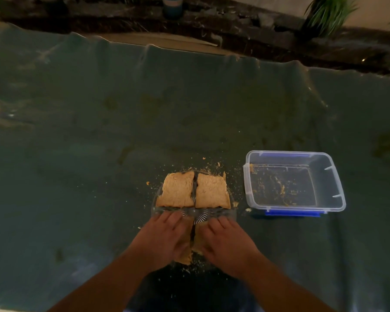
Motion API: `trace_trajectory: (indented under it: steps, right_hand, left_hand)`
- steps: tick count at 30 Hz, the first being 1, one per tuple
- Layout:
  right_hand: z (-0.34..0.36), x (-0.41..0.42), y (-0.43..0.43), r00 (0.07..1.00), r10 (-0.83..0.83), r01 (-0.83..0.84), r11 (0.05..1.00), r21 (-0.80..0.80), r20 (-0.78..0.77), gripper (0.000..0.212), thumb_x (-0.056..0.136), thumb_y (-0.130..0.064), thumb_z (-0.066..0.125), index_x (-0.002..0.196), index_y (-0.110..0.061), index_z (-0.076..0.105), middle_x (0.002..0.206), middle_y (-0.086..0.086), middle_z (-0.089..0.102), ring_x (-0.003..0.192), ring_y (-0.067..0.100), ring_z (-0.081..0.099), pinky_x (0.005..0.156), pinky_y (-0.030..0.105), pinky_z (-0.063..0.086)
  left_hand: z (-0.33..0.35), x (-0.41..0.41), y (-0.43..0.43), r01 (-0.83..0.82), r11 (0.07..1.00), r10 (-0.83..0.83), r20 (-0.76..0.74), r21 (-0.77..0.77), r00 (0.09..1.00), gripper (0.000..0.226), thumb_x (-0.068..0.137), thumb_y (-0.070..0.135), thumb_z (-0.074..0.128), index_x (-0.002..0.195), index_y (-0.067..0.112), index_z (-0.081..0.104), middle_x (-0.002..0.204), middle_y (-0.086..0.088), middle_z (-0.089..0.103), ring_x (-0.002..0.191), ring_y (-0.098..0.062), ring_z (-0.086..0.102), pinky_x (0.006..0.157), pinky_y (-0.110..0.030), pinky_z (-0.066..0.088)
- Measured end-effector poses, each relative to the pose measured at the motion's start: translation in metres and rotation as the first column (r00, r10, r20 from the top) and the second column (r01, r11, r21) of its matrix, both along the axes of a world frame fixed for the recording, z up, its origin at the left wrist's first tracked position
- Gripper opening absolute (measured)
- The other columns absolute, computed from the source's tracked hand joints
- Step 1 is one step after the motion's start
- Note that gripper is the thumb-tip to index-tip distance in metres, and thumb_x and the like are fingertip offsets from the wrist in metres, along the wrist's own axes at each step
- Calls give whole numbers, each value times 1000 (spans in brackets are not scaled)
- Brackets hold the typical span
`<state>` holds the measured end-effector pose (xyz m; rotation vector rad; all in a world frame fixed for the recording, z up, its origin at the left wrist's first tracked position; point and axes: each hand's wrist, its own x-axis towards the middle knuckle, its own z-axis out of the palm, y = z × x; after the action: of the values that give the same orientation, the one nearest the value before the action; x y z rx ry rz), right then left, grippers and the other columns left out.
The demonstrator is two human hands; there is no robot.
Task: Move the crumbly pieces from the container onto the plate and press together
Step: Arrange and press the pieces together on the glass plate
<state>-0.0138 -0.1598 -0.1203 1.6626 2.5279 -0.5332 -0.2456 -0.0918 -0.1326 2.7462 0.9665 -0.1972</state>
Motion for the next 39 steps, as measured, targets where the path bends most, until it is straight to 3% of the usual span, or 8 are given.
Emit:
trace_trajectory:
  steps: [6,14,26,33,39]
  right_hand:
    - [-9,7,13,994,50,-54,998,37,93,48,103,-43,35,144,-18,42,132,14,54,119,36,48,102,51,44]
    - [-7,13,19,992,96,-102,992,76,77,44,104,-44,40,138,-17,45,128,13,58,115,34,52,98,51,49]
    - [-11,2,21,997,-7,1,996,89,74,43,103,-44,38,137,-20,50,125,11,57,113,33,51,95,50,47]
    - [-5,12,32,994,-107,106,992,69,11,41,104,-43,37,137,-20,49,133,8,53,119,28,46,102,46,43]
    - [-11,-7,29,999,20,-25,994,102,45,40,104,-38,42,132,-13,53,121,15,59,110,34,53,95,49,49]
  left_hand:
    - [-7,-2,16,-6,995,5,14,98,1000,49,96,45,48,135,16,49,133,-14,59,115,-32,57,93,-49,55]
    - [-7,1,12,-51,995,52,-12,85,999,47,98,46,42,135,18,52,137,-14,58,119,-34,55,96,-51,52]
    - [1,3,6,-132,991,133,-44,22,990,49,98,45,39,133,17,57,138,-14,59,121,-33,56,95,-51,54]
    - [11,7,6,-124,992,125,-88,23,988,50,98,43,34,127,15,63,136,-17,62,118,-36,60,90,-52,57]
    - [5,6,5,-159,987,159,-78,1,984,46,96,42,37,127,16,58,133,-15,61,115,-34,60,89,-51,56]
